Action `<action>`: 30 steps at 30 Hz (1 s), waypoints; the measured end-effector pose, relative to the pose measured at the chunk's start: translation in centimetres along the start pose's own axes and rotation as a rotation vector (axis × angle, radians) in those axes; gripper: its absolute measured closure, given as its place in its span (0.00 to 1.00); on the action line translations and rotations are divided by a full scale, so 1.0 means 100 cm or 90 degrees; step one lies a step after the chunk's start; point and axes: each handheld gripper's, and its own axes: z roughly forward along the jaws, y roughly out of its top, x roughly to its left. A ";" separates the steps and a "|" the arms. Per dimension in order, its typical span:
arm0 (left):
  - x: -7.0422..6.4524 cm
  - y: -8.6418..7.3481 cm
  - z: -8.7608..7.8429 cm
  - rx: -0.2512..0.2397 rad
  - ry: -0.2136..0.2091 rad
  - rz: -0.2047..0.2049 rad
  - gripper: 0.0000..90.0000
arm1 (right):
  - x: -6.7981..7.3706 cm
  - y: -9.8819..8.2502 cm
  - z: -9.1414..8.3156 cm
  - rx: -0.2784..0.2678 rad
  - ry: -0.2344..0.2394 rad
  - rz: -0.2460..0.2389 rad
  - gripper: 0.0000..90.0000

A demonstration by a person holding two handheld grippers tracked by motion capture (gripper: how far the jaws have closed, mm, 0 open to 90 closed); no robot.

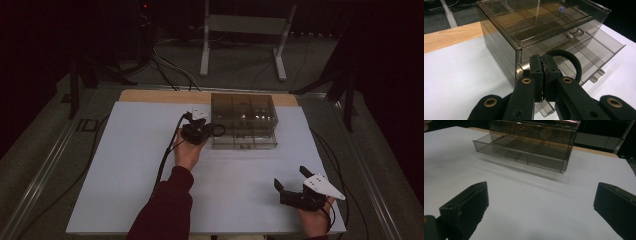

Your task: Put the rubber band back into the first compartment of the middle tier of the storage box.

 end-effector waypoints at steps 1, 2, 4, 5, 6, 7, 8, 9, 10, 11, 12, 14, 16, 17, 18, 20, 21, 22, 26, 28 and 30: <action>-0.001 0.000 0.001 0.000 -0.001 -0.001 0.99 | 0.000 0.000 0.000 0.000 0.000 0.000 0.00; -0.001 0.000 0.001 0.001 -0.001 0.001 0.99 | 0.000 0.000 0.000 0.000 0.000 0.000 0.00; -0.002 0.000 0.003 0.005 -0.001 0.002 0.99 | 0.000 0.000 0.000 0.000 0.001 0.001 0.00; -0.002 -0.001 0.004 0.006 -0.001 0.002 0.99 | 0.000 0.000 0.000 0.000 0.001 0.002 0.00; -0.002 -0.001 0.004 0.009 -0.001 0.003 0.99 | 0.000 0.000 0.000 0.000 0.000 0.001 0.00; -0.003 -0.001 0.006 0.009 -0.001 0.003 0.99 | 0.000 0.000 0.000 0.000 0.000 0.001 0.00; -0.003 -0.001 0.006 0.009 0.000 0.003 0.99 | 0.000 0.000 0.000 0.000 0.000 0.001 0.00; -0.003 -0.001 0.007 0.011 0.001 0.003 0.99 | 0.000 0.000 0.000 0.001 0.001 0.001 0.00; -0.004 -0.002 0.008 0.011 0.001 0.003 0.99 | 0.000 0.000 0.000 0.000 0.000 0.001 0.00; -0.004 -0.002 0.009 0.011 0.001 0.004 0.99 | 0.000 0.000 0.000 0.000 0.000 0.001 0.00; -0.004 -0.002 0.009 0.012 0.001 0.004 0.99 | 0.000 0.000 0.000 0.000 0.000 0.001 0.00; -0.005 -0.002 0.011 0.015 0.002 0.004 0.99 | 0.000 0.000 0.000 0.000 0.000 0.000 0.00; -0.005 -0.003 0.012 0.016 0.002 0.004 0.99 | 0.000 0.000 0.000 0.000 0.000 0.001 0.00; -0.006 -0.003 0.013 0.017 0.002 0.005 0.99 | 0.000 0.000 0.000 0.000 0.001 0.001 0.00; -0.006 -0.004 0.014 0.017 0.002 0.004 0.99 | 0.000 0.000 0.000 0.000 0.001 0.001 0.00; -0.007 -0.005 0.017 0.020 0.003 0.006 0.99 | 0.000 0.000 0.000 0.000 0.000 0.001 0.00; -0.007 -0.006 0.018 0.021 0.003 0.005 0.99 | 0.000 0.000 0.000 0.000 0.000 0.000 0.00; -0.008 -0.006 0.019 0.023 0.003 0.005 0.99 | 0.000 0.000 0.000 0.000 0.000 0.001 0.00; -0.008 -0.009 0.025 0.031 0.005 0.003 0.99 | 0.001 0.000 0.000 0.000 0.001 0.000 0.00; -0.009 -0.010 0.027 0.036 0.007 0.003 0.99 | 0.001 0.000 0.000 0.000 0.001 0.000 0.00; -0.009 -0.011 0.029 0.039 0.008 0.003 0.99 | 0.001 0.000 0.000 0.000 0.001 0.000 0.00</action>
